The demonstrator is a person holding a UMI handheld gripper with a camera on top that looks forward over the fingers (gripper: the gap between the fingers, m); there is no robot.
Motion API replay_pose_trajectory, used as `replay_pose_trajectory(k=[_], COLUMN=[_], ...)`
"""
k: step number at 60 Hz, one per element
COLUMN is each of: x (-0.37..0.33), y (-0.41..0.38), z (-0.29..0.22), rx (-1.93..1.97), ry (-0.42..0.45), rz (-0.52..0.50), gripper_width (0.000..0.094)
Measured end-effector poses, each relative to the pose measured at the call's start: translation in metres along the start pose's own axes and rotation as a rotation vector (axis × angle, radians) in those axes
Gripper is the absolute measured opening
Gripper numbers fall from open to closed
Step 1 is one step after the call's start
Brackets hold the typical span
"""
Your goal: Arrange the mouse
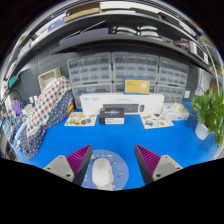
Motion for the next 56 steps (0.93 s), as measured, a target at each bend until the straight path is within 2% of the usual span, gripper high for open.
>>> replay_pose_trajectory(k=[16,34,56], x=[-0.041,-0.061,-0.070], y=[0.068,0.117,0.139], z=[-0.020,0.002,0.014], rx=[0.020,-0.018,0.002], ry=[0.017,0.019,0.021], rz=[-0.001,-0.013,-0.024], gripper_width=[0.0863,0.0846,0.0848])
Point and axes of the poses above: the point between the fingertips, and its own axes, seen from behind it with the camera up: y to the right, z down, x forward, the way the camera looks, the point moved 9 cm from there along -x, backward, against the way the camera looks, and after that the axes turned 11 degrees about z, right-handed, at the moved point
